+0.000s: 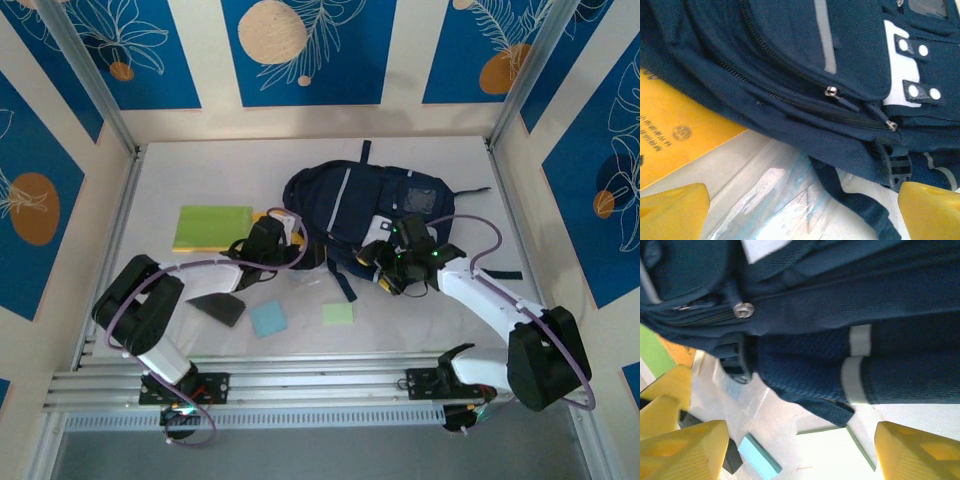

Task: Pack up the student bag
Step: Unzip the student bag at the top-right of the table.

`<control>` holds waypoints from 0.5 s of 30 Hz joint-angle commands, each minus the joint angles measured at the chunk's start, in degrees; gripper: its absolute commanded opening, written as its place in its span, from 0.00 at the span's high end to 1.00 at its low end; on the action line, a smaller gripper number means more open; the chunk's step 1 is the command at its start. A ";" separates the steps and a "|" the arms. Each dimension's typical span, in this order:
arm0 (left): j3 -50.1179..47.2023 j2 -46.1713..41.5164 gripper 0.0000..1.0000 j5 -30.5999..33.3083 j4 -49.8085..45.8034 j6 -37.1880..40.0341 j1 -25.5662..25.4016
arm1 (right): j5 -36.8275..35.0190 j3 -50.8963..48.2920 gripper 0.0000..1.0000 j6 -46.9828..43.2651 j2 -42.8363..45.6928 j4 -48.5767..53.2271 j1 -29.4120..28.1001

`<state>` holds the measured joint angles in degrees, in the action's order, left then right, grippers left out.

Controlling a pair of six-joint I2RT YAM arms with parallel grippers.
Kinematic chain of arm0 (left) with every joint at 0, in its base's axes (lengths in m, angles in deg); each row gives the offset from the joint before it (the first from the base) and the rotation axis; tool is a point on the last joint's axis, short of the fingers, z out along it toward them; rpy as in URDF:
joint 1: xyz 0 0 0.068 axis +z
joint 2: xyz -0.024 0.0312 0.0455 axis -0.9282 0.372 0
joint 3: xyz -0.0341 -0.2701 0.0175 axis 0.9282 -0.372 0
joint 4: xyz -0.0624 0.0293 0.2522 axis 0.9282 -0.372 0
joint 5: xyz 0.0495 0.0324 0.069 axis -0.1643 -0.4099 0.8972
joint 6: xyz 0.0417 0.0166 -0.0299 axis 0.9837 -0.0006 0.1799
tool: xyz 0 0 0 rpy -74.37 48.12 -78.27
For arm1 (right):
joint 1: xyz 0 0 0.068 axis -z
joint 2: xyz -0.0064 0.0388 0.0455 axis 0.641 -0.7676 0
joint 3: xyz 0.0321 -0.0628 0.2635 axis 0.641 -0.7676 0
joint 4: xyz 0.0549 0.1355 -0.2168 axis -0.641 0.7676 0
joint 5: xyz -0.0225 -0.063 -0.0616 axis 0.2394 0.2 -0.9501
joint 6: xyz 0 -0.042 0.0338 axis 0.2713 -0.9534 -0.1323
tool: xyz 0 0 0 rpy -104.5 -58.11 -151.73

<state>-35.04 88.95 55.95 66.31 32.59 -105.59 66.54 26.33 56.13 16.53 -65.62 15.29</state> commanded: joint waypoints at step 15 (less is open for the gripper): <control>-0.63 -1.93 0.04 0.03 1.28 1.57 -1.59 | -10.72 -5.08 0.31 11.21 -7.51 -17.79 3.35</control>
<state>-34.65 88.71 55.97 66.70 32.59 -106.33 60.07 20.43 67.58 11.46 -79.30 17.56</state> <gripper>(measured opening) 0.962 0.699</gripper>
